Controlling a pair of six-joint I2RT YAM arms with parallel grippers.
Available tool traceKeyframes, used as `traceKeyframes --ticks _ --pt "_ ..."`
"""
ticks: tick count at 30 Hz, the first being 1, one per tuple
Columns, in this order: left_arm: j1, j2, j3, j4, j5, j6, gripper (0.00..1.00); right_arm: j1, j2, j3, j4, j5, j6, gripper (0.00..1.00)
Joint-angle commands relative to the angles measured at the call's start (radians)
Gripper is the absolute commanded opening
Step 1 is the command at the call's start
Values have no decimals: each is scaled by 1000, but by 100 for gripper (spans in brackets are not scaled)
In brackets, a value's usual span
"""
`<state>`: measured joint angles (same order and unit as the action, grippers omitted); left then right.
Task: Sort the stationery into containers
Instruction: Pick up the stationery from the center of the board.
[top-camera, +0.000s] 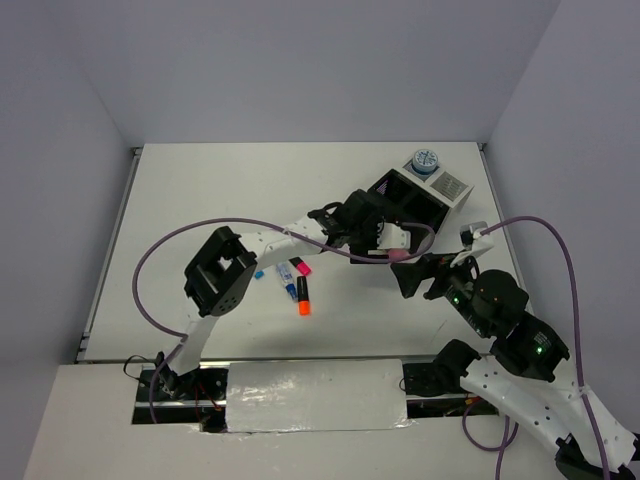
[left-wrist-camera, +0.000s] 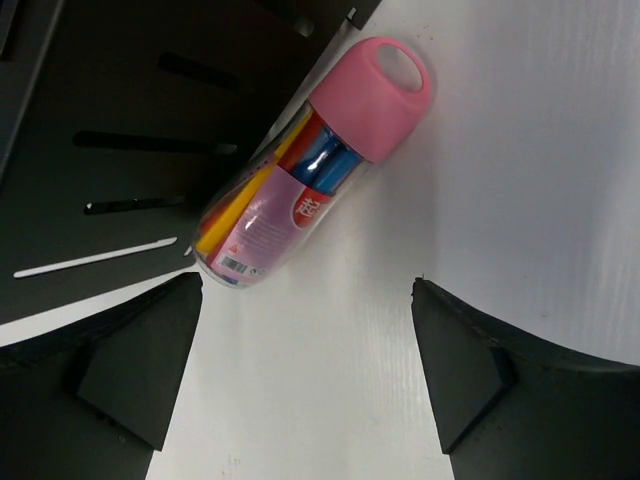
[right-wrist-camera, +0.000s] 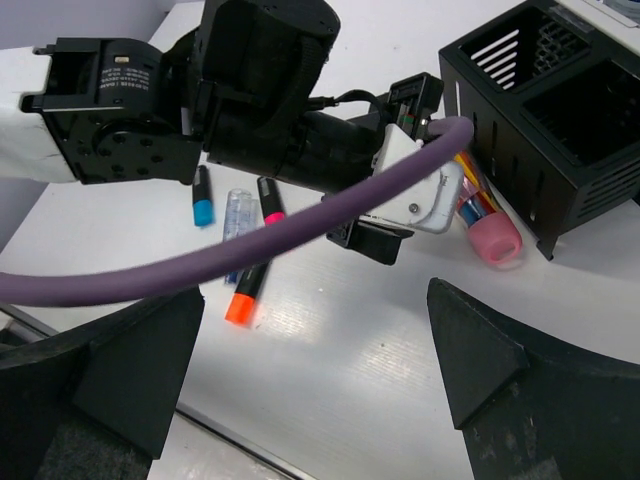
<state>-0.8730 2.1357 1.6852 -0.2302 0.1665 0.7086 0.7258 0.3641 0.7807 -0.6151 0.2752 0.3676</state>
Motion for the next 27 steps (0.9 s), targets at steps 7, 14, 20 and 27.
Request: traceKeyframes --ticks 7,14,20,27 --pt "-4 64 -7 152 7 80 98 -2 38 31 58 1 -33 100" --pt "-4 90 -6 195 7 91 99 -2 -23 45 37 52 -27 100" --pt "-4 135 39 161 2 109 98 -2 -59 57 17 56 -30 100" --pt "-4 179 102 106 5 120 97 -2 -68 60 3 47 -29 100"
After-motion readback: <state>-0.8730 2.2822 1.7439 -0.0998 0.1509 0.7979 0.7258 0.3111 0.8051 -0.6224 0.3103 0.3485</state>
